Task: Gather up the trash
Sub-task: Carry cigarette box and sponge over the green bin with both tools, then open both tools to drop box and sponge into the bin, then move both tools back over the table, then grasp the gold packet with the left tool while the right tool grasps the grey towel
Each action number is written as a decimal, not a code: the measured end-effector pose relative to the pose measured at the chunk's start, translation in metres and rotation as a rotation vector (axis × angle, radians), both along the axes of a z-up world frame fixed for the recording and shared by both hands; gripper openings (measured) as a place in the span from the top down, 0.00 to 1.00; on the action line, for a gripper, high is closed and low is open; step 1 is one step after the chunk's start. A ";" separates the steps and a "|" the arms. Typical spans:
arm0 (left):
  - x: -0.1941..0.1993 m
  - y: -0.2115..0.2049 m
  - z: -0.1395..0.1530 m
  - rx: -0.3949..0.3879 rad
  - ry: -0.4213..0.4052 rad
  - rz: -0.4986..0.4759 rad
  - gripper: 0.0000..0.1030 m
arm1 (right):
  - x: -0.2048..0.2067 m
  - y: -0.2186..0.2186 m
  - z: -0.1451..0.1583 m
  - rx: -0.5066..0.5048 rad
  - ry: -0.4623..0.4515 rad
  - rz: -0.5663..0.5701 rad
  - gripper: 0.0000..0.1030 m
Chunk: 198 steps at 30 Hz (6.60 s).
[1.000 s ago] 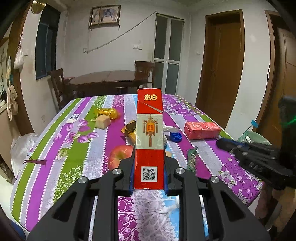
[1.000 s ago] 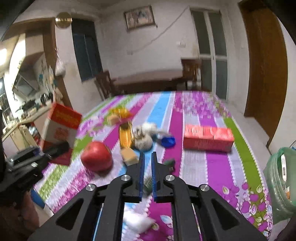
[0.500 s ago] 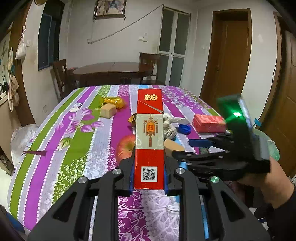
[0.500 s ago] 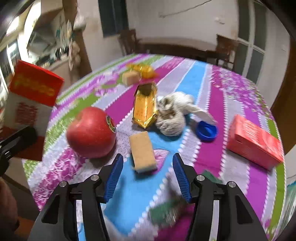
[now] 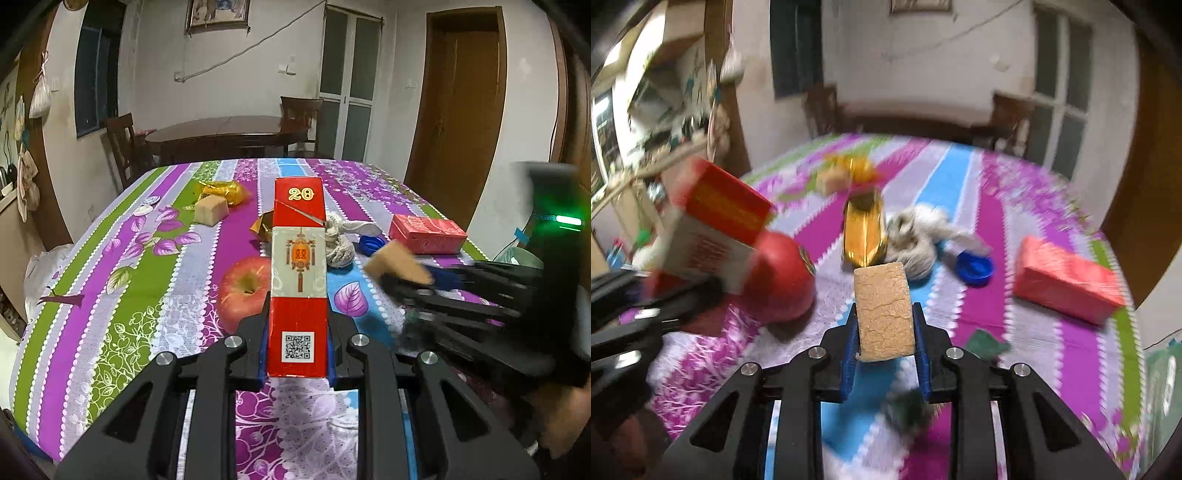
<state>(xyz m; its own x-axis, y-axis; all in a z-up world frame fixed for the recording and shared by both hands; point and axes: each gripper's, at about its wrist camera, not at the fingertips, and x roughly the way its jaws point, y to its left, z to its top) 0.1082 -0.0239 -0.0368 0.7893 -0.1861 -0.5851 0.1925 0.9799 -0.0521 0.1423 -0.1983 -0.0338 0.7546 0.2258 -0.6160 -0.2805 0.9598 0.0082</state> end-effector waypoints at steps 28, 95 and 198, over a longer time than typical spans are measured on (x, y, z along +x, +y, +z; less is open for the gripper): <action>-0.034 -0.070 0.061 -0.006 -0.188 -0.077 0.80 | -0.114 -0.088 0.098 0.034 -0.319 -0.212 0.74; 0.066 -0.473 -0.012 0.062 0.296 -0.717 0.36 | -0.108 -0.515 -0.016 0.187 0.154 -0.697 0.46; 0.259 0.028 -0.042 0.274 0.632 -0.235 0.80 | 0.195 0.002 -0.031 0.097 0.460 0.130 0.43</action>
